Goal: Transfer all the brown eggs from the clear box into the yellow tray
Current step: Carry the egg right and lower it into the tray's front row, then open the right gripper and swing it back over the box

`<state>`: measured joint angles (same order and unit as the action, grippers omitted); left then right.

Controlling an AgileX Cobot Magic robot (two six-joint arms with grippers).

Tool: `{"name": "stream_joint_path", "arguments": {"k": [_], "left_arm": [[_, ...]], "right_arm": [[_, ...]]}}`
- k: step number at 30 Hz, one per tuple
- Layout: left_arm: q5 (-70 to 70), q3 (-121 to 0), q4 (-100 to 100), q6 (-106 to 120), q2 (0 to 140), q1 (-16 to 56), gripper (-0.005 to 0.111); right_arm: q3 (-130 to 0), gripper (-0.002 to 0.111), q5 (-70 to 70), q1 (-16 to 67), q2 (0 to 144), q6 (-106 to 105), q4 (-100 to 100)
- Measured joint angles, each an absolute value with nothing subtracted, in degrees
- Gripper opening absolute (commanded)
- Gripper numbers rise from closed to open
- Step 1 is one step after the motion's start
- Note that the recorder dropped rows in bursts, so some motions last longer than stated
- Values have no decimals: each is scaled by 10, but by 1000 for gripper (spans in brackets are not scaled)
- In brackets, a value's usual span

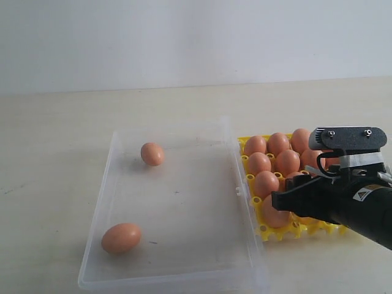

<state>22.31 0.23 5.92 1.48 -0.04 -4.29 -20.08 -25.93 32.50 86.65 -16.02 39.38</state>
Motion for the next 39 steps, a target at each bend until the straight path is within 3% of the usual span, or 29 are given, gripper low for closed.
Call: {"name": "stream_joint_path", "arguments": {"k": [13, 15, 21, 27, 35, 39], "left_arm": [[223, 2, 59, 15, 0, -43, 0], [223, 2, 59, 15, 0, -43, 0], [223, 2, 59, 15, 0, -43, 0], [223, 2, 59, 15, 0, -43, 0], [223, 2, 59, 15, 0, -43, 0], [223, 2, 59, 15, 0, -43, 0]], "right_arm": [[-201, 55, -256, 325, 862, -160, 394], [-211, 46, -231, 325, 848, -160, 394], [-332, 0, -30, 324, 807, -193, 384], [-477, 6, 136, 352, 836, -210, 386], [-565, 40, 169, 383, 958, -214, 437], [-600, 47, 183, 388, 1023, -214, 461]]}}
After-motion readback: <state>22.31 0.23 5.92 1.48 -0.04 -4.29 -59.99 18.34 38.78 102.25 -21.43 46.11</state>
